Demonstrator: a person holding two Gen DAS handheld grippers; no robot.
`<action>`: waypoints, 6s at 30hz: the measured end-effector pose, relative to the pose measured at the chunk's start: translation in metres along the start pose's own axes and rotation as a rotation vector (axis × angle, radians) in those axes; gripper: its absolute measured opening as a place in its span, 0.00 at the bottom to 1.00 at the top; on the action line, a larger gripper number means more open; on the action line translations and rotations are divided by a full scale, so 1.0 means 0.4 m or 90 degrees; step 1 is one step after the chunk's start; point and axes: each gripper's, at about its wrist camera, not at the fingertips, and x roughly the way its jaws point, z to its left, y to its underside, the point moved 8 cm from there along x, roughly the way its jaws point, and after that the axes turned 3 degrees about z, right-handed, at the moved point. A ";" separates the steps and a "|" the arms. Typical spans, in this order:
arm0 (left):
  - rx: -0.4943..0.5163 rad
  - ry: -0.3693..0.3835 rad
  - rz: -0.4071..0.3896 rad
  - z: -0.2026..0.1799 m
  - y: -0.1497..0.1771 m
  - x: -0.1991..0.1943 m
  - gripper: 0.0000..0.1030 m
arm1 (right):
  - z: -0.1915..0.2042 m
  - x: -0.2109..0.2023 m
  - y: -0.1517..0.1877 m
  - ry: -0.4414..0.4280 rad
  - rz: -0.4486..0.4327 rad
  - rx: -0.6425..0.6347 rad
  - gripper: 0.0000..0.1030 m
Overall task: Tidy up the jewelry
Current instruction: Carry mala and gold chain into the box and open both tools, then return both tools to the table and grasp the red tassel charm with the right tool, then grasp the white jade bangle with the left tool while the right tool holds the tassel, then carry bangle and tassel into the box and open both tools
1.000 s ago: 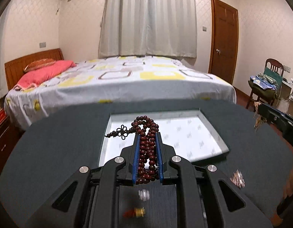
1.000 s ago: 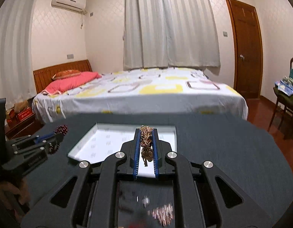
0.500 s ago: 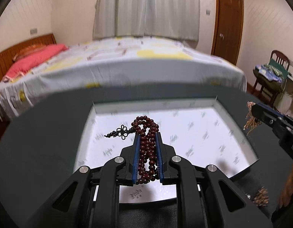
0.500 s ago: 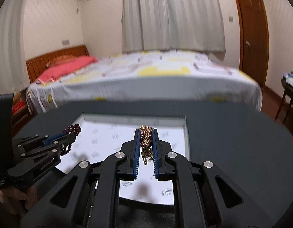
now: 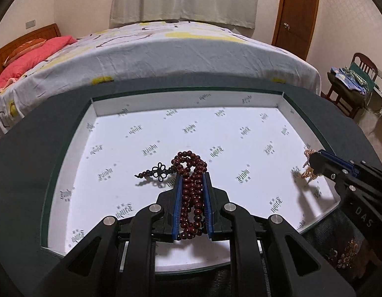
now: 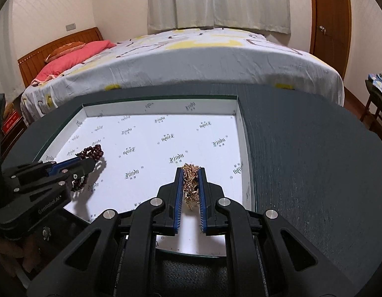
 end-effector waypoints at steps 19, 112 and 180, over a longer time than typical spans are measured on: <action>-0.022 0.013 0.000 -0.015 0.005 -0.033 0.59 | 0.001 -0.070 -0.012 0.002 -0.032 0.008 0.35; 0.026 -0.055 -0.001 -0.206 0.411 -0.253 0.73 | -0.012 -0.353 0.367 -0.037 -0.046 0.021 0.19; 0.007 -0.067 -0.154 -0.017 0.088 -0.352 0.66 | 0.080 -0.364 0.043 -0.059 -0.141 -0.018 0.19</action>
